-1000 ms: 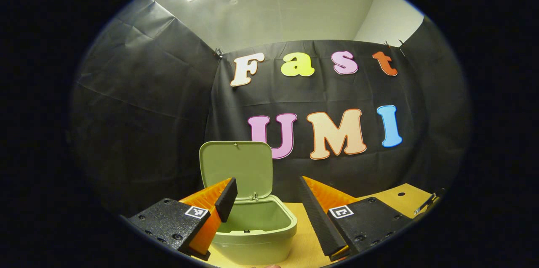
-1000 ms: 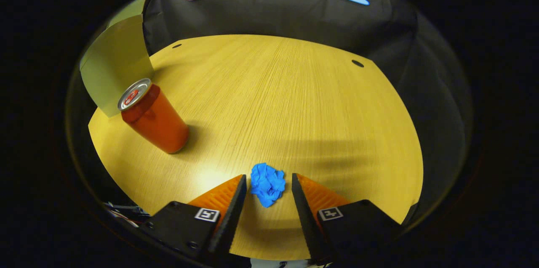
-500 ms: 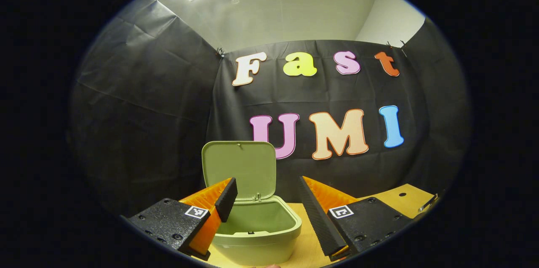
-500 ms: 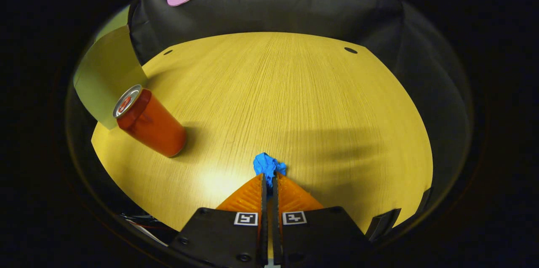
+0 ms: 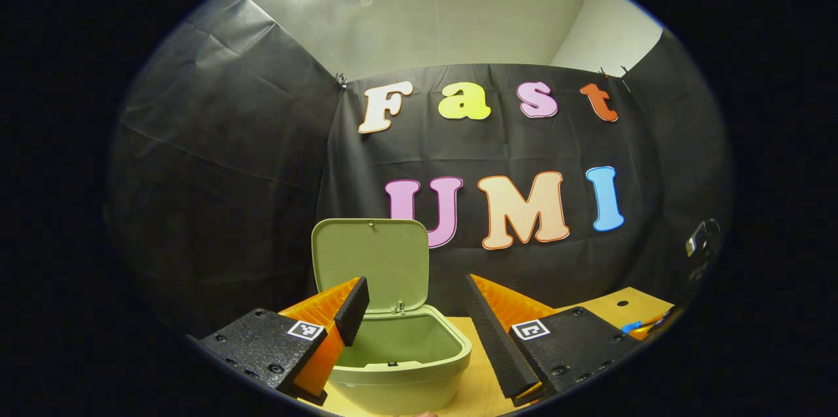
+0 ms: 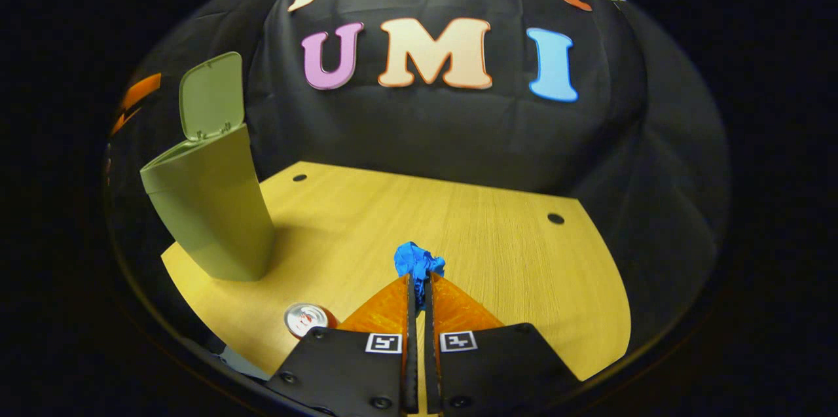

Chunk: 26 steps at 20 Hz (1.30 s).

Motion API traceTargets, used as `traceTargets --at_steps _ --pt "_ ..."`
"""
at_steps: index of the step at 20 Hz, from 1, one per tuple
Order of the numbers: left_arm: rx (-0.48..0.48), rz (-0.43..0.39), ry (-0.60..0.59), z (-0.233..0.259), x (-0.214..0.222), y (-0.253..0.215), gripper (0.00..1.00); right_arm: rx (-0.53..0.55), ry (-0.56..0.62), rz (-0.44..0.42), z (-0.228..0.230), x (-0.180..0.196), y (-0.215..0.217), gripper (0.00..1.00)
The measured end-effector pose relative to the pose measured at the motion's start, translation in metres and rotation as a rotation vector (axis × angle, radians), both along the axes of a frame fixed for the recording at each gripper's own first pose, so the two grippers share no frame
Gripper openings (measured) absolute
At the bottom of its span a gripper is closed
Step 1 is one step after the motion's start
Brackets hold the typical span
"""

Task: Press the lid of the desktop garbage bin to open it, pick up the crumpled paper on the desktop and throw it into the bin, then pick up the pop can on the desktop and drop it into the bin, and finally close the garbage bin lid.

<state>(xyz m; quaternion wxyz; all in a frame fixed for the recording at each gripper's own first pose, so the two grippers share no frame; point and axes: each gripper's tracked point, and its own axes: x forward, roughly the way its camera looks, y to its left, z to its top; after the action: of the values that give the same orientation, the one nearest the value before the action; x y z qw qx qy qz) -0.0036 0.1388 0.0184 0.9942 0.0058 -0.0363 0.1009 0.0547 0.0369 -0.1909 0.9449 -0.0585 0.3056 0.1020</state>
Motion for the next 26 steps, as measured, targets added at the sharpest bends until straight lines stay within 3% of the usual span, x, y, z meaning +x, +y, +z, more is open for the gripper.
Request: traceTargets --at_steps 6,15,22,26 --pt "-0.015 0.028 0.006 -0.005 -0.001 0.029 0.87 0.056 -0.133 0.084 0.064 0.031 0.063 0.06" --pt "0.001 0.109 0.053 -0.024 -0.012 0.094 0.88 0.105 -0.246 0.21 0.114 0.062 0.161 0.06" --pt "-0.001 0.169 0.09 -0.038 -0.021 0.14 0.89 0.195 -0.255 0.328 0.134 0.062 0.247 0.06" --pt "0.018 0.19 0.118 -0.047 -0.031 0.156 0.89 0.245 -0.2 0.407 0.126 0.053 0.298 0.05"
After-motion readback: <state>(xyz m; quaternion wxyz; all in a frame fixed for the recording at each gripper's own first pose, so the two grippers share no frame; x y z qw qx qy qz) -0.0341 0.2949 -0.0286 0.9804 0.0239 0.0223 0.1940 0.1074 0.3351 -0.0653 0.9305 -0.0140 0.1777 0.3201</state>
